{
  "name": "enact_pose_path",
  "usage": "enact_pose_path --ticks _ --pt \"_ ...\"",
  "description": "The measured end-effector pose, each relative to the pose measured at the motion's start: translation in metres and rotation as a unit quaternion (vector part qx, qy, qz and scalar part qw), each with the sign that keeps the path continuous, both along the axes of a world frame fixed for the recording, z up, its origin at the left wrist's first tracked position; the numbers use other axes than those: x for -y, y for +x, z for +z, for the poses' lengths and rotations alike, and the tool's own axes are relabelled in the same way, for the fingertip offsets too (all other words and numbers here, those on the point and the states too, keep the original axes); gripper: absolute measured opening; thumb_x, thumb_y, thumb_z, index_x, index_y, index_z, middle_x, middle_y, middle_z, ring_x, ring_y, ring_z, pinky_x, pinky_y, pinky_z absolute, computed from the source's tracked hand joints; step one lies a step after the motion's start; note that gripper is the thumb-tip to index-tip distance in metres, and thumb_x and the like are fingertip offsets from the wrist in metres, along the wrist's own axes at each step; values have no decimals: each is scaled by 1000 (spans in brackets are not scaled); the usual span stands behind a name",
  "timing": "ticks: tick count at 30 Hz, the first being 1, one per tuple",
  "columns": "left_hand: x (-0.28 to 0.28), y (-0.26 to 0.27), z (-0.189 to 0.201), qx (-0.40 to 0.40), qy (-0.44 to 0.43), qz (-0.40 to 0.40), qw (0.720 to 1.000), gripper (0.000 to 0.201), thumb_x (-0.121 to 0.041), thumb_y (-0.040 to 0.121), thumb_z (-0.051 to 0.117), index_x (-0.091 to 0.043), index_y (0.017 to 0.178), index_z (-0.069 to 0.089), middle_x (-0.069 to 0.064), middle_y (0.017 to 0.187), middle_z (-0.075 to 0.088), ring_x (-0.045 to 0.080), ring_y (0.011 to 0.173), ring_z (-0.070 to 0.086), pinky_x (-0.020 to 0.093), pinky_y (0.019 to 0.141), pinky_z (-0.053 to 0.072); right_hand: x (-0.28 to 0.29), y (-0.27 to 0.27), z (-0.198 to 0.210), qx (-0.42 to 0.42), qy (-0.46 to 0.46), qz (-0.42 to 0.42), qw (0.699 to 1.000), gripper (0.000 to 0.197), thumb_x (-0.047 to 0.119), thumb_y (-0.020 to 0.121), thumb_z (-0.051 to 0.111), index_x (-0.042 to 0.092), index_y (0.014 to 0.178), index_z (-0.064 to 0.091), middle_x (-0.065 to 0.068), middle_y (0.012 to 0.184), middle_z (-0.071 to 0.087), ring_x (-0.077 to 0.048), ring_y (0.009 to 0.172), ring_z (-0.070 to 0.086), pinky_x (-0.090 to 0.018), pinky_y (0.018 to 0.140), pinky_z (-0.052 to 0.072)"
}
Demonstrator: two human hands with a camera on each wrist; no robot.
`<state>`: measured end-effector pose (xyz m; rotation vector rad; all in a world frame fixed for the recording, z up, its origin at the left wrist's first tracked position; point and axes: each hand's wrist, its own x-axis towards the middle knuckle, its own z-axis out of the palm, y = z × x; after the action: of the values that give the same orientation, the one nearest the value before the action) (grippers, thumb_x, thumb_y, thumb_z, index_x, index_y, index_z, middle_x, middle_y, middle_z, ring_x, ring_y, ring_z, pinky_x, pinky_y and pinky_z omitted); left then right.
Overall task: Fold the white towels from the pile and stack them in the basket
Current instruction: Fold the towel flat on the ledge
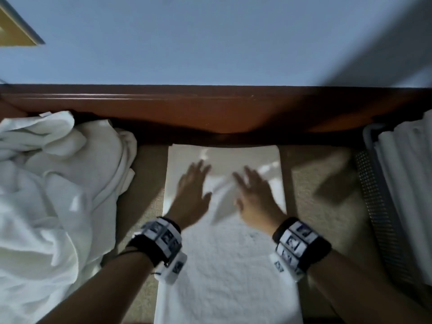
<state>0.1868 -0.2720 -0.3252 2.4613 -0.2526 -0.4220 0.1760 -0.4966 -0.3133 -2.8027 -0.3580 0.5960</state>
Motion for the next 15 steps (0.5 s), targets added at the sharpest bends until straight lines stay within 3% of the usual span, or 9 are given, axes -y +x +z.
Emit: enact_pose_path --ticks 1,3,6,8,11,15 --pt "7 -17 -10 7 40 -56 998 71 -33 107 43 -26 166 5 -4 174 -9 17 160 -12 49 130 4 -11 -17 -5 -41 -14 32 999 72 42 107 42 26 166 3 -10 173 -12 -34 159 -9 -61 126 8" --pt "4 -29 -36 56 102 -118 986 66 -48 108 25 -27 166 1 -5 173 -14 18 159 -15 56 129 6 -11 -23 -19 -42 -28 55 997 70 51 108 29 35 165 -8 -1 170 -28 -28 157 -23 -65 124 -2" --pt "-17 -6 -54 101 145 -69 982 69 -61 106 18 -30 167 9 -7 174 -3 17 161 -5 53 128 4 11 10 -31 -3 -43 40 998 69 61 105 23 45 161 -14 9 166 -35 -21 155 -28 -66 123 -5" --pt "-26 12 -57 115 176 -36 977 69 -62 105 16 -31 167 7 -7 174 -4 16 161 -5 50 129 1 23 36 -32 -14 -57 16 998 73 70 102 21 47 160 -16 10 165 -36 -19 155 -29 -65 123 -7" --pt "-38 24 -66 109 191 12 975 66 -56 108 13 -28 167 3 -6 174 -9 17 161 -6 54 128 1 41 66 -35 -29 -76 -34 996 80 81 96 16 45 160 -17 9 163 -36 -18 155 -26 -62 123 -13" --pt "-53 19 -61 69 206 67 974 69 -47 105 12 -17 167 11 3 174 1 30 161 2 59 127 3 70 63 -28 -50 -82 -106 990 76 63 104 25 30 165 -5 -3 172 -18 -31 159 -9 -58 127 3"
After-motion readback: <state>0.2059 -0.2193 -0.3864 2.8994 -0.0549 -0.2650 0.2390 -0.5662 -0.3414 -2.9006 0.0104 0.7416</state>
